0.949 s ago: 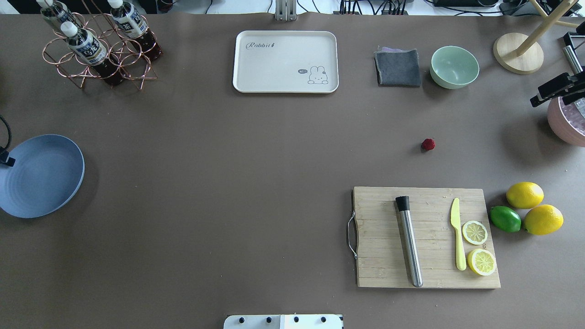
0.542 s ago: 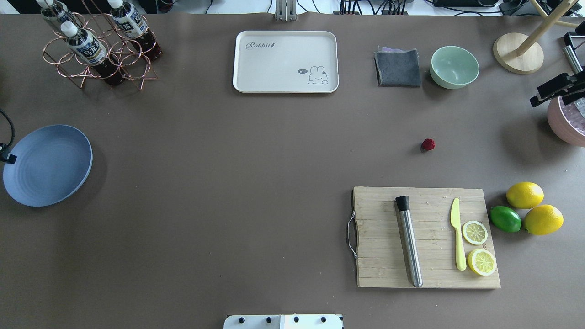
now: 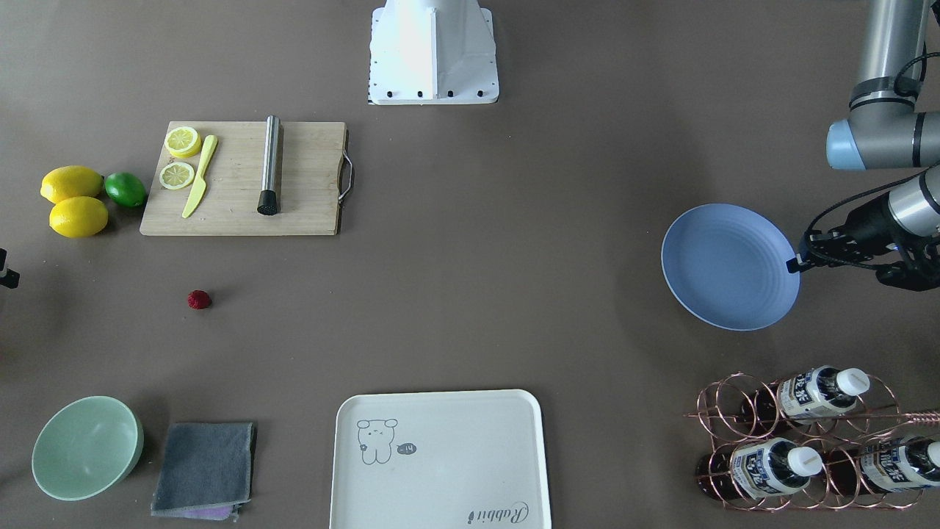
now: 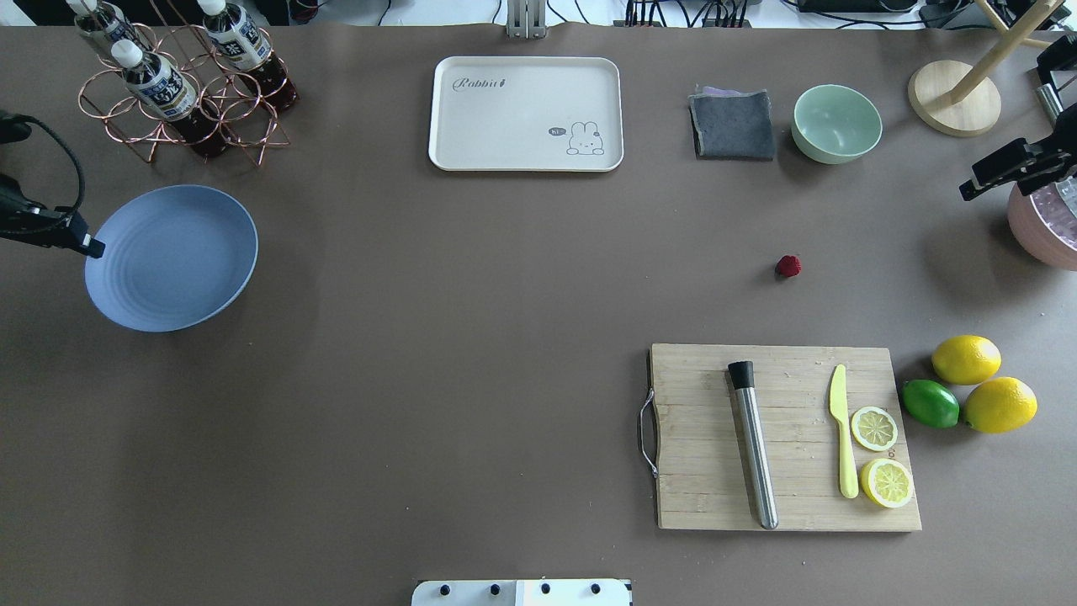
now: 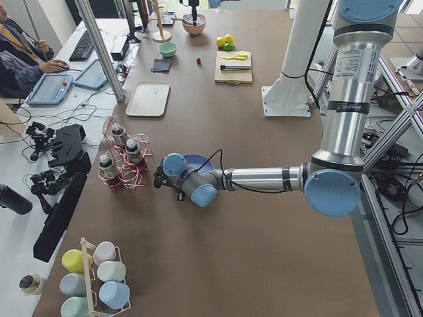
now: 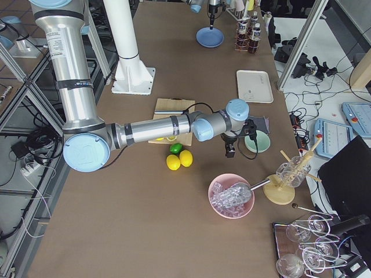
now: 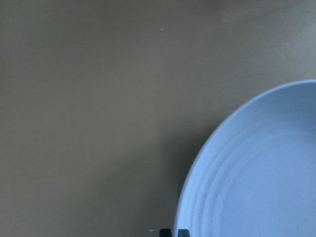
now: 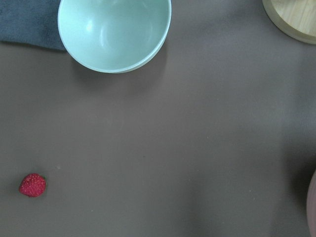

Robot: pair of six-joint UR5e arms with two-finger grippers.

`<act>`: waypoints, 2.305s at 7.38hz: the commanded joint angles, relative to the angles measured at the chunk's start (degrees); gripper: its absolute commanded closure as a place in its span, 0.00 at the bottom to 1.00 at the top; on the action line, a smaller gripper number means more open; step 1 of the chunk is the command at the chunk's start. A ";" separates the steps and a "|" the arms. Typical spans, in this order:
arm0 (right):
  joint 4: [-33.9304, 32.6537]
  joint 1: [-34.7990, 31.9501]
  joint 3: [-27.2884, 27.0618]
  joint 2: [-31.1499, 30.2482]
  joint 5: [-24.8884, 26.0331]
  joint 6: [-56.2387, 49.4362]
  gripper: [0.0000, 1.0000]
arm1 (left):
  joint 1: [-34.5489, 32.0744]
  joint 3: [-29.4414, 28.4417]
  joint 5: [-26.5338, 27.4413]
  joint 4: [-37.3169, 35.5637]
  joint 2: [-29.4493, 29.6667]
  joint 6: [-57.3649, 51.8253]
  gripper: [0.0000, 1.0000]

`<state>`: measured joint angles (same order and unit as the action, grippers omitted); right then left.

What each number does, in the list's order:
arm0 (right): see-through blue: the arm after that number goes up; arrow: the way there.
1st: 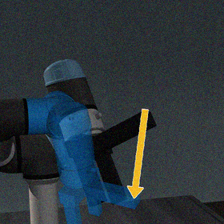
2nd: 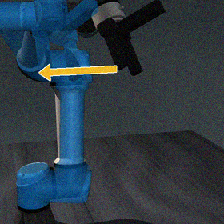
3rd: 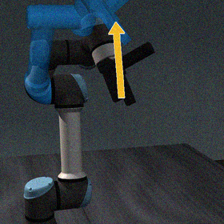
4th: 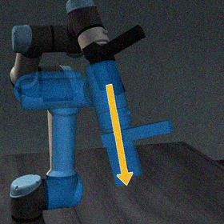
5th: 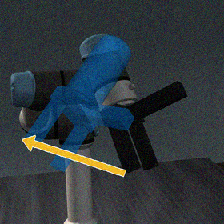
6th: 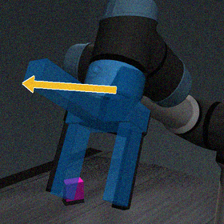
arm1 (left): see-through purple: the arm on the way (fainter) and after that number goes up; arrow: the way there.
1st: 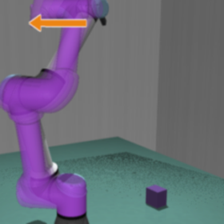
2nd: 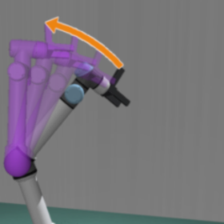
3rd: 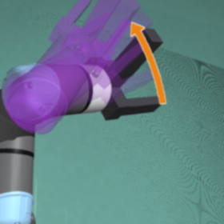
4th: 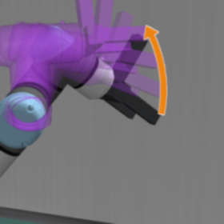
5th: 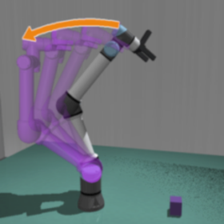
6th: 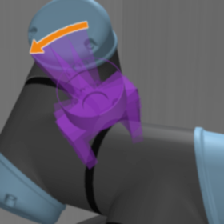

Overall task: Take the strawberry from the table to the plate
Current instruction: 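Push the blue plate centerward with the left gripper while the right arm advances, then lower the right gripper onto the red strawberry and close on it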

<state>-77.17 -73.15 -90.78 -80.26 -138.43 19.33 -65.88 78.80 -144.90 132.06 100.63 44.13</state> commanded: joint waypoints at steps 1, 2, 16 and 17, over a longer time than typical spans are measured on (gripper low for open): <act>0.00 1.16 0.24 0.11 0.09 0.18 0.03 | 7.72 7.29 1.00 0.21 4.91 18.27 1.00; 0.00 1.60 0.16 0.11 0.09 0.35 0.03 | 13.52 9.77 7.20 0.04 8.58 27.06 1.00; 4.12 18.63 1.03 8.90 12.62 17.04 0.01 | 27.65 6.72 25.72 -9.72 21.11 34.97 0.10; 5.26 19.44 4.35 9.16 13.09 16.70 0.03 | 27.38 6.72 25.80 -9.72 21.10 34.97 0.10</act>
<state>-73.55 -55.78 -89.23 -71.29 -127.41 35.47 -38.18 85.53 -119.13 122.34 122.08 79.14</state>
